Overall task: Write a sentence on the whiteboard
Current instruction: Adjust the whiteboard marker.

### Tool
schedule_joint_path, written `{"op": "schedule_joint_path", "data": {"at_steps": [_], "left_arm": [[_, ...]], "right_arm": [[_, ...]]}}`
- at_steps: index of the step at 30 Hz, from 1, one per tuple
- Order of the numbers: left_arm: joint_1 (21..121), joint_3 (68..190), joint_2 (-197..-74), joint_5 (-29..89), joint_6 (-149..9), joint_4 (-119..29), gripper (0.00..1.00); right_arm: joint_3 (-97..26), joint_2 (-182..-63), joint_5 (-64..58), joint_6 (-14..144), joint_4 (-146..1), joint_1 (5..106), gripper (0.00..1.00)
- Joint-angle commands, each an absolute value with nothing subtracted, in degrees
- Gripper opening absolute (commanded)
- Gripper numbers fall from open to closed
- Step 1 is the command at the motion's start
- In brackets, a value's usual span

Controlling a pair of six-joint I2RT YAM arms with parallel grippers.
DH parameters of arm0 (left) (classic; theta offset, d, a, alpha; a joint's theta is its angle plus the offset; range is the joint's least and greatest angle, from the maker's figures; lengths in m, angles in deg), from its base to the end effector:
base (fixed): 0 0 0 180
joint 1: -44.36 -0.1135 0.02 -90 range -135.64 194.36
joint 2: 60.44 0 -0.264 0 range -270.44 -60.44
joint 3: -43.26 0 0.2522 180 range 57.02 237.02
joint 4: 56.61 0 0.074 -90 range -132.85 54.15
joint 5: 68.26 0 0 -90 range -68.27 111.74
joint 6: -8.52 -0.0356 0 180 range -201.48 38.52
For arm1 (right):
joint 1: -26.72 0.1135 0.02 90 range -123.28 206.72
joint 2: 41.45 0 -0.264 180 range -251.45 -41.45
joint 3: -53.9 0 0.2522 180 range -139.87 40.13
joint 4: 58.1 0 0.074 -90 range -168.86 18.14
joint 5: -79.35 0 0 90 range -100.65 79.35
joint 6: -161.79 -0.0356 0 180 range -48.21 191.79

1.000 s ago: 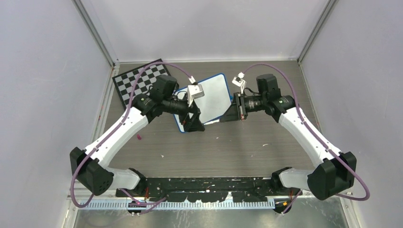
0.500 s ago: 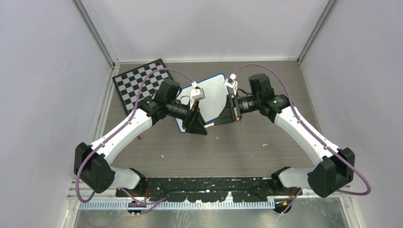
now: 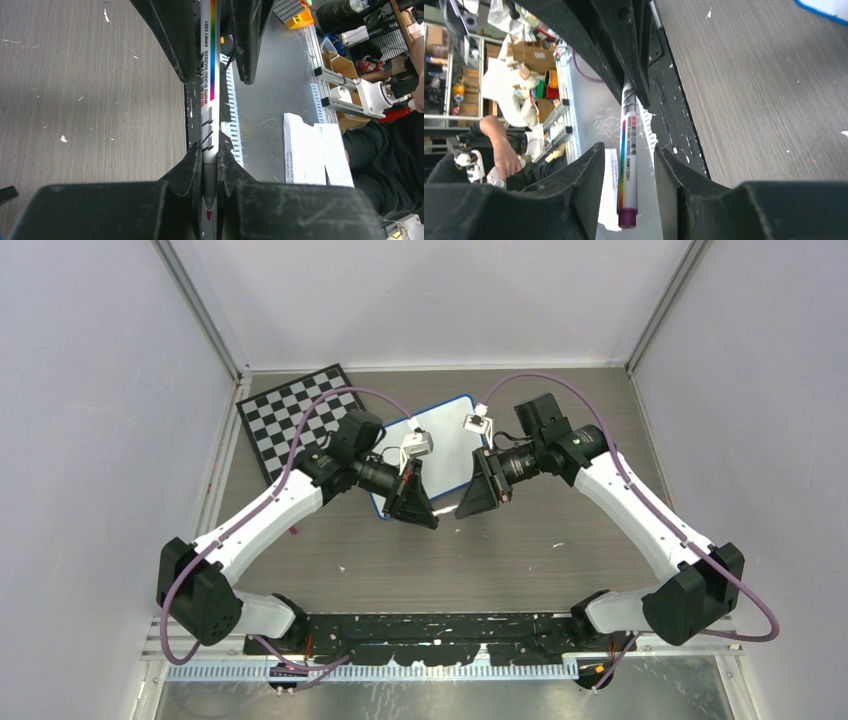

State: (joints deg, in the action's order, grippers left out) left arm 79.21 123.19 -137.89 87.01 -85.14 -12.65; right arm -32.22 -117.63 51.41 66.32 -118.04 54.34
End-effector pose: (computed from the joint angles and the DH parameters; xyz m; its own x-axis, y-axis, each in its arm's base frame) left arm 0.2123 -0.1872 0.3232 -0.4915 0.3748 -0.7861 0.8306 -0.0696 -0.5526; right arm 0.2190 0.1501 0.3439 -0.7443 -0.3390 -0.5753 -0.6524 0.1850 0.7349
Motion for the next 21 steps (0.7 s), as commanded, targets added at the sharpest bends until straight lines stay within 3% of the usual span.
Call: {"op": "schedule_joint_path", "data": {"at_steps": [1, 9, 14, 21], "left_arm": [[79.36, 123.05, -137.79, 90.98, -87.83, -10.53, 0.0], [80.23, 123.93, -138.46, 90.93, -88.91, -8.87, 0.0], [80.23, 124.71, -139.4, 90.28, -88.25, -8.75, 0.0], [80.25, 124.79, -139.41, 89.69, -87.13, -9.58, 0.0]], "right_arm": [[-37.32, -118.69, 52.19, 78.36, -131.39, 55.17, 0.47], [-39.67, -120.78, 51.26, 76.75, -131.5, 56.14, 0.46], [-39.53, -121.17, 49.22, 72.14, -128.01, 57.76, 0.37], [-38.55, -122.13, 48.29, 68.76, -125.2, 58.49, 0.33]]}}
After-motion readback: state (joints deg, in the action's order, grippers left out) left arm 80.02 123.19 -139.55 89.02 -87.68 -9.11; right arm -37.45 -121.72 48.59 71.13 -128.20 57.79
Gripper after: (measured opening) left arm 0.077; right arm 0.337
